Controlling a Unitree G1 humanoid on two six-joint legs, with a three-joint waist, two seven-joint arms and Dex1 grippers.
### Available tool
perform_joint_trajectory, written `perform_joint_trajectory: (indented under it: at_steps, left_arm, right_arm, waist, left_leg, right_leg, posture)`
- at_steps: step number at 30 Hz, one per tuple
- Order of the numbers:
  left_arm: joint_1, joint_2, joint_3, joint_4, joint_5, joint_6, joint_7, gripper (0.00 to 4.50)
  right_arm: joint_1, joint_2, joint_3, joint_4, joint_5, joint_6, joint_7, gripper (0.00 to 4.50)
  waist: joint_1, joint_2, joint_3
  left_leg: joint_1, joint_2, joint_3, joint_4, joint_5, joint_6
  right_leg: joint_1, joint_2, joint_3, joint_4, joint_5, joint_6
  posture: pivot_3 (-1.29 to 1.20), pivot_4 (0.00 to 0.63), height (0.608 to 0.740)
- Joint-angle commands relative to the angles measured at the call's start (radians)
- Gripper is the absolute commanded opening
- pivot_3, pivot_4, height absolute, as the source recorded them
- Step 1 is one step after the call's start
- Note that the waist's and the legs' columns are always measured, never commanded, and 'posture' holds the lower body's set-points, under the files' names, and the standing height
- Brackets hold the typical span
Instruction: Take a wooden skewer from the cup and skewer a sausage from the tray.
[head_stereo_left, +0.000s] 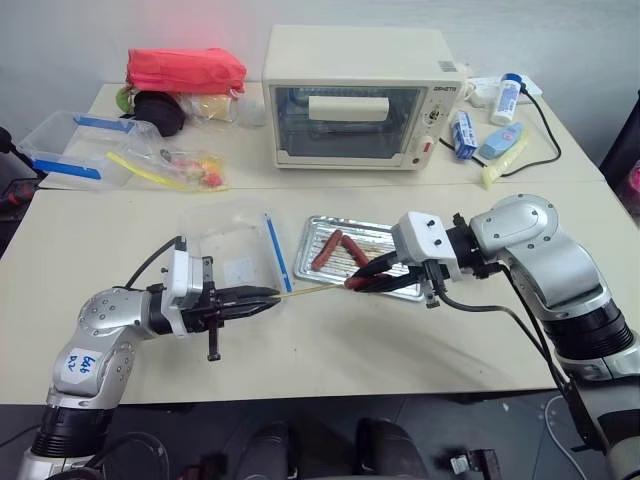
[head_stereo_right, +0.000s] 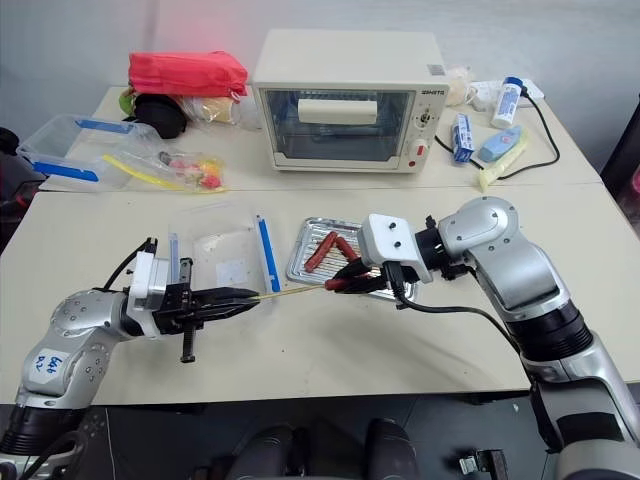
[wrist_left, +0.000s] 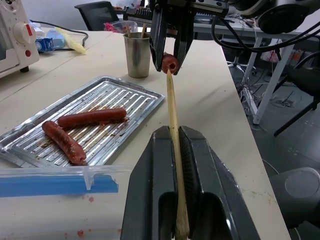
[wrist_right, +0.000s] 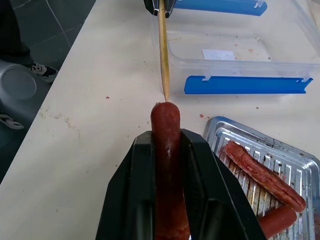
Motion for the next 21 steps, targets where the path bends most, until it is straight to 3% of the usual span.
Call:
perform_joint_trajectory:
  at_steps: [1,21]
  left_arm:
    - [-0.003,-0.003,0.016,-0.032,-0.021,-0.006,0.000,0.00]
    - [-0.019,-0.022,-0.020,-0.014,0.017,-0.024,0.011,0.00]
  right_arm:
    - [-0.003,-0.005,-0.004,-0.029,0.002,-0.008,0.002,0.67]
    - [-0.025,0.014,0.008,-0.022,-0.015,-0.004,-0.002,0.67]
  waist:
    - [0.000,0.000,0.000]
    - [0.000,0.000,0.000]
  left_leg:
    - [0.000,0.000,0.000,0.000,0.000,0.000]
    - [0.000,0.000,0.000,0.000,0.000,0.000]
  right_leg:
    - [0.000,0.000,0.000,0.000,0.000,0.000]
    - [0.000,0.000,0.000,0.000,0.000,0.000]
  posture:
    - [0.00,0.150,0.740]
    - [0.00,0.150,0.740]
